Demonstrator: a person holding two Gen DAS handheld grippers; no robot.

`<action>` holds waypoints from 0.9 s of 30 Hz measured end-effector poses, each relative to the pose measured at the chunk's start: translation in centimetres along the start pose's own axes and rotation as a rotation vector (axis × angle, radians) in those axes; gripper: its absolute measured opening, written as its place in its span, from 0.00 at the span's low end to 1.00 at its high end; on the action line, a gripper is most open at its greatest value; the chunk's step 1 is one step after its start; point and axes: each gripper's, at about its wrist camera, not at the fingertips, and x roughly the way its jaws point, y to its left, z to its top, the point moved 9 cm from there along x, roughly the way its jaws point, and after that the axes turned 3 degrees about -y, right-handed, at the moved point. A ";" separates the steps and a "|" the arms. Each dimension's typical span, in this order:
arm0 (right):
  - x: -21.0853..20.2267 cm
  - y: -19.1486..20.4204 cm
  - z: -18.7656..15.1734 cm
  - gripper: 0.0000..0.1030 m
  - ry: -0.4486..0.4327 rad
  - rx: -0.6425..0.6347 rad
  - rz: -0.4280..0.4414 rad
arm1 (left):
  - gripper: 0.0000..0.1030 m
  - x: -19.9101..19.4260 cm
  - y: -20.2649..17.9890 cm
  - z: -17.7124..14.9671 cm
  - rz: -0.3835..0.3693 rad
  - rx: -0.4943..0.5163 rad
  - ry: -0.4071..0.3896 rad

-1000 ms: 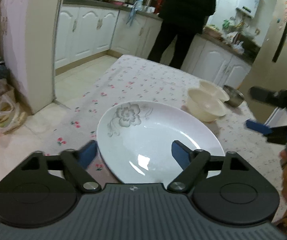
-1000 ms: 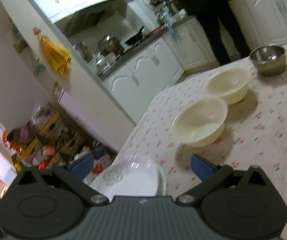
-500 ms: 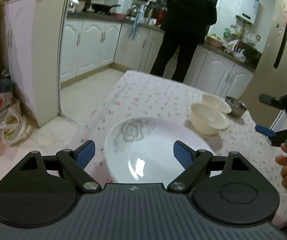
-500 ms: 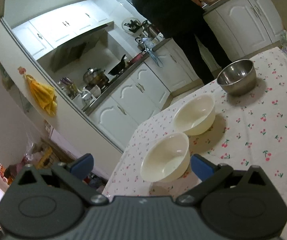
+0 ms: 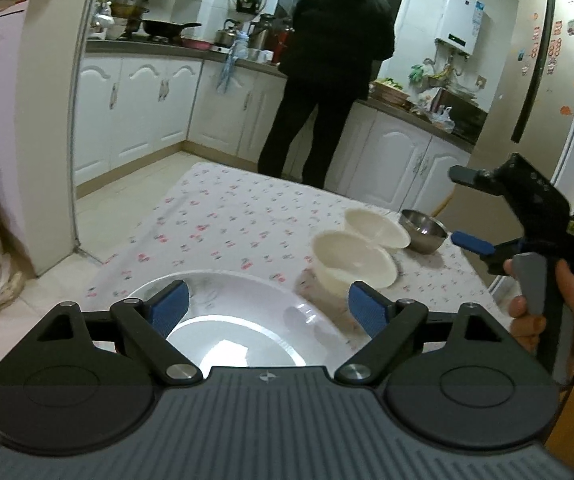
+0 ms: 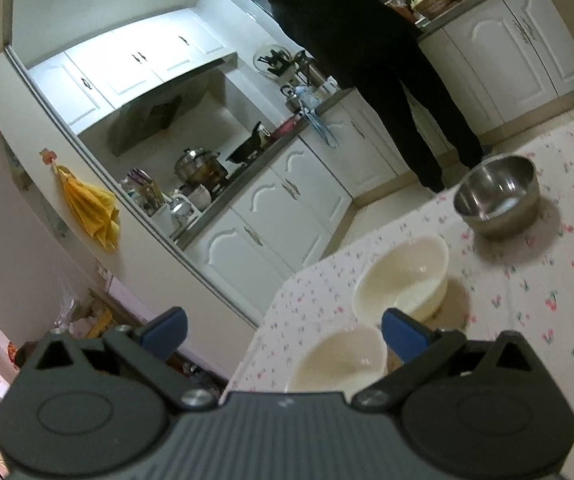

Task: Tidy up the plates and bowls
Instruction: 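Move the left gripper to the rim of the nearer cream bowl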

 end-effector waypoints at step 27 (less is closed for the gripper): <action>4.6 -3.6 -1.0 1.00 0.187 0.210 0.102 | 1.00 11.5 -4.9 2.1 -0.012 0.045 0.201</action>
